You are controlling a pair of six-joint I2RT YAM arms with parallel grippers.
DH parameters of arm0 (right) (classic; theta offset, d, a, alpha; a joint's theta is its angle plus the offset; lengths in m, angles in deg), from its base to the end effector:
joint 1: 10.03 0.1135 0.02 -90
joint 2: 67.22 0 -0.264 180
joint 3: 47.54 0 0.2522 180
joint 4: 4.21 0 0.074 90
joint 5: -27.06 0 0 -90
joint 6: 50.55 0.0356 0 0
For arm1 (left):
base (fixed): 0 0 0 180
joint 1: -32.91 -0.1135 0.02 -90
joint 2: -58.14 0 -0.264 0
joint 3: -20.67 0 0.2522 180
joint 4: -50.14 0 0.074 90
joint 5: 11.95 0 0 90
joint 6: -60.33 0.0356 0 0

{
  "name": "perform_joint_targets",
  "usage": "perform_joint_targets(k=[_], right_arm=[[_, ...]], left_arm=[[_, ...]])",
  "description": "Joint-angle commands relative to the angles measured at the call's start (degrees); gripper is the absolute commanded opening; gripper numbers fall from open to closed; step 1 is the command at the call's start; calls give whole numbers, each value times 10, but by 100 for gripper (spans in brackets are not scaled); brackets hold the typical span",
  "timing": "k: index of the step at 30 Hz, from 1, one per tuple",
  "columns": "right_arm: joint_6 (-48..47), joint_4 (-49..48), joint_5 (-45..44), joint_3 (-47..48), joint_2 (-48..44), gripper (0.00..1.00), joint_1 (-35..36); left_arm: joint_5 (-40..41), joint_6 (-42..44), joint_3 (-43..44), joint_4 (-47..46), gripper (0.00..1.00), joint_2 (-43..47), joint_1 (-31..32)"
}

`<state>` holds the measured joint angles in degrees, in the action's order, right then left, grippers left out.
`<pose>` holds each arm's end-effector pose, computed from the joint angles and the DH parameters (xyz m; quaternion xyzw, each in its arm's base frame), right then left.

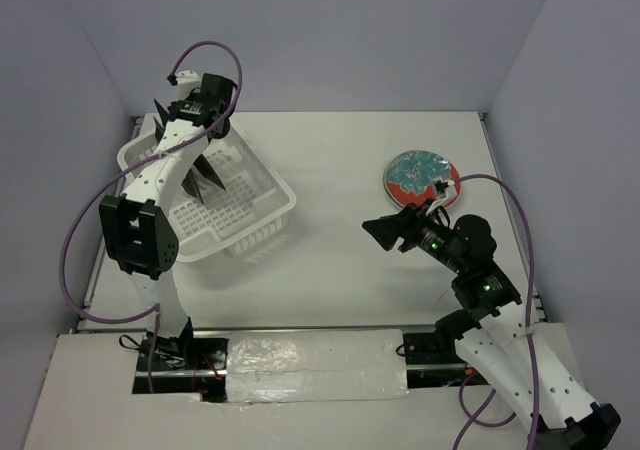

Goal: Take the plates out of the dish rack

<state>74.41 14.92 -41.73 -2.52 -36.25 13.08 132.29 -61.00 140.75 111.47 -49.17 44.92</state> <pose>0.1284 0.0688 0.3011 -0.0487 0.7341 0.4408 0.5143 0.4044 -0.0565 0.3502 -0.2987 0.7936 0.2800 0.4501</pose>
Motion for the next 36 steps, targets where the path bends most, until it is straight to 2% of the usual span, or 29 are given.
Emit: perform_joint_targets(k=[1,6,13,19,23,26,30,33,36], right_arm=[[-11,-5,-13,14,-5,74,4],[-11,-8,-14,13,-4,74,4],[-9,-11,-21,11,8,75,4],[-9,-13,-19,11,13,75,4],[-12,-11,-21,13,10,75,4],[-13,-11,-25,13,7,75,4],[-16,-10,-28,14,5,75,4],[-23,3,-49,17,1,75,4],[-23,11,-74,18,-15,75,4]], left_arm=[[53,16,28,-59,0,50,-1],[44,21,41,-55,0,67,-1],[-33,54,67,-92,0,135,6],[-56,68,99,-96,0,173,43],[-84,83,88,-122,0,211,64],[-148,87,60,-170,0,257,71],[-321,37,3,-254,0,302,71],[-449,-13,2,-293,0,274,71],[-500,-44,19,-312,0,215,79]])
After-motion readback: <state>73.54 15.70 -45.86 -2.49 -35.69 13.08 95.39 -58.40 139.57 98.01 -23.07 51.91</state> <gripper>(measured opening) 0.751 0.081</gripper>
